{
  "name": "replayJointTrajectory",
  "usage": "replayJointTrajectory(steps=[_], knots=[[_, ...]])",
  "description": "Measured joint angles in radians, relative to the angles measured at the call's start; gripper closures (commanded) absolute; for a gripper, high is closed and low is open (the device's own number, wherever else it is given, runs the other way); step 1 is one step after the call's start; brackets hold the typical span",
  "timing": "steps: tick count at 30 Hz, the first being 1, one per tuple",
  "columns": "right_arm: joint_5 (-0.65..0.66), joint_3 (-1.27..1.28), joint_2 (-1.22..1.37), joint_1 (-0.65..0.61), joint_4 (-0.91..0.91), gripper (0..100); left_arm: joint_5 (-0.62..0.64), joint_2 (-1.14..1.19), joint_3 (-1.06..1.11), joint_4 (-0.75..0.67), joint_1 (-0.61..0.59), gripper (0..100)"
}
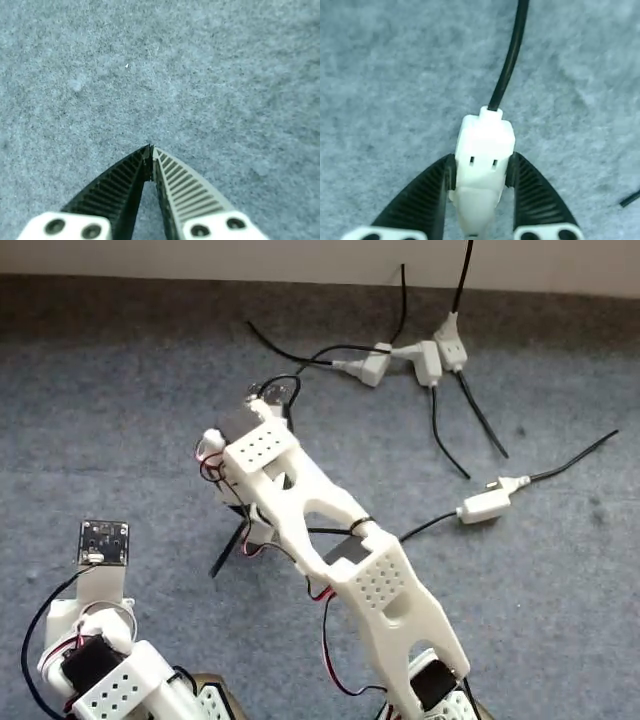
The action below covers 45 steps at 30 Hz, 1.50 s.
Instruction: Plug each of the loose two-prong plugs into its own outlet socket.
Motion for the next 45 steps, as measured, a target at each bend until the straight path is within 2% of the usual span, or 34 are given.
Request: replayJointTrajectory(steps=[6,14,18,24,28,32,39,42,45], knots=[[0.114,0.0,-0.002,0.173,0.068,94.3,0.0,0.0,0.0,0.003,0.0,99],[0.227,0.0,-0.011,0.328,0.083,94.7,0.0,0.0,0.0,0.009,0.0,99],[0.278,0.0,-0.097,0.42,0.083,94.7,0.0,0.0,0.0,0.009,0.0,99],[0.463,0.0,-0.252,0.635,0.049,94.3,0.0,0.0,0.0,0.009,0.0,99],[0.612,0.0,-0.258,0.738,-0.118,94.0,0.0,0.0,0.0,0.009,0.0,99],[0.729,0.0,-0.172,0.75,-0.331,90.1,0.0,0.0,0.0,0.009,0.0,99],[0.756,0.002,0.021,0.75,-0.704,89.1,0.0,0.0,0.0,0.011,0.0,99],[0.756,0.002,0.051,0.75,-0.813,78.7,0.0,0.0,0.0,0.011,0.0,99],[0.717,0.002,0.051,0.747,-0.842,69.8,0.0,0.0,0.0,0.011,0.0,99]])
